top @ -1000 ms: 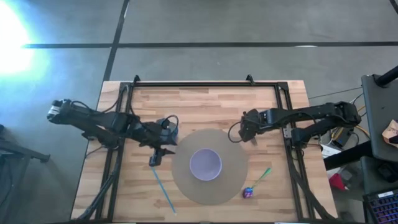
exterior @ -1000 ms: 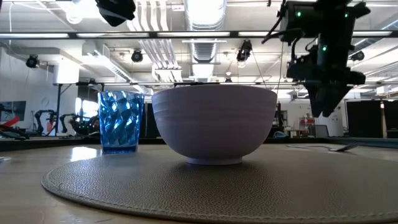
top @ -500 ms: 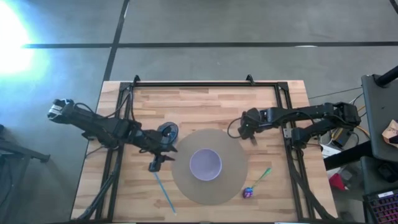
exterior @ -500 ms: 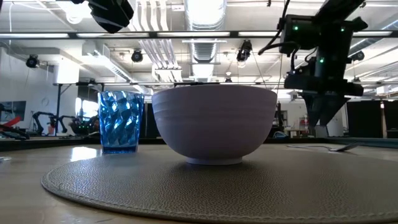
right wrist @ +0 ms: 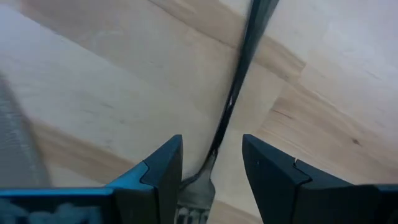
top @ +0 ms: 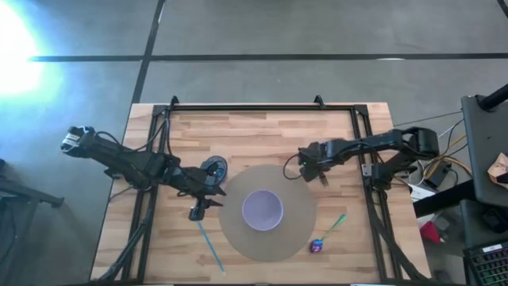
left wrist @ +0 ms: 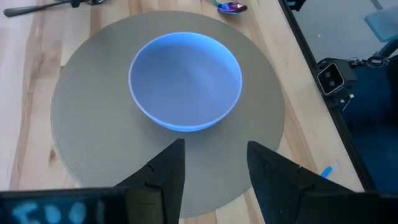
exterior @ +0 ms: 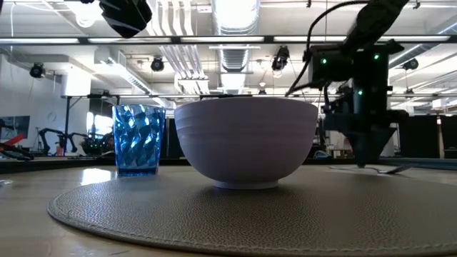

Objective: Pick & Place Utensil
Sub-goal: Put the black fork into the violet bowl

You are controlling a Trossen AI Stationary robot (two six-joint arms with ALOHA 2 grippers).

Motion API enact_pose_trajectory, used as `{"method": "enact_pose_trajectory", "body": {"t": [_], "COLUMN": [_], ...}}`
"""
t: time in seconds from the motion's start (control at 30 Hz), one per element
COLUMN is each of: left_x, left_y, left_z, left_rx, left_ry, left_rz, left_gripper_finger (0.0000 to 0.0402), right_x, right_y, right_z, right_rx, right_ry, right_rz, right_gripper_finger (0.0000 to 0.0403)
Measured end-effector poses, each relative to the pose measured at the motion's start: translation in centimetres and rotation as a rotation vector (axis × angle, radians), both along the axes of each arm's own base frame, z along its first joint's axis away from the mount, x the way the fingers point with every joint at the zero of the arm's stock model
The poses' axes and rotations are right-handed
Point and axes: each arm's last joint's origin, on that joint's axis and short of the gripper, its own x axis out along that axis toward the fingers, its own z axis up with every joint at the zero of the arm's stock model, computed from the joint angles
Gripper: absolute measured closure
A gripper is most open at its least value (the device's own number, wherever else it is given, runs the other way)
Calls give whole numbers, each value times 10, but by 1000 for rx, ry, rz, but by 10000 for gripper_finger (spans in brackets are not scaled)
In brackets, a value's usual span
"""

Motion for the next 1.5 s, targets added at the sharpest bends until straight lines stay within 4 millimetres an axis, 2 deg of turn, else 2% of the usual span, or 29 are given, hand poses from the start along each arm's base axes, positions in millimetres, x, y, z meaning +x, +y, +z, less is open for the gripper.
{"method": "enact_pose_trajectory", "body": {"t": [0.2,0.4,0.8,1.07,1.3,1.5], "left_x": [-1,-2,-3,-3,-3,-3], "left_y": [0,1,1,1,1,1], "left_z": [-7,-17,-21,-21,-22,-22], "left_rx": [2,1,-6,-6,-6,-13], "left_ry": [23,50,63,64,65,67], "left_rz": [5,16,26,26,26,34], "left_gripper_finger": [239,239,239,239,239,239], "right_x": [3,2,-2,-3,-4,-8], "right_y": [-5,-10,-28,-29,-30,-27], "right_z": [-9,-8,-13,-13,-13,-4], "right_rx": [31,56,133,110,82,37], "right_ry": [36,25,29,48,64,47], "right_rz": [-8,-22,-46,-19,8,26], "right_gripper_finger": [239,250,331,386,390,391]}}
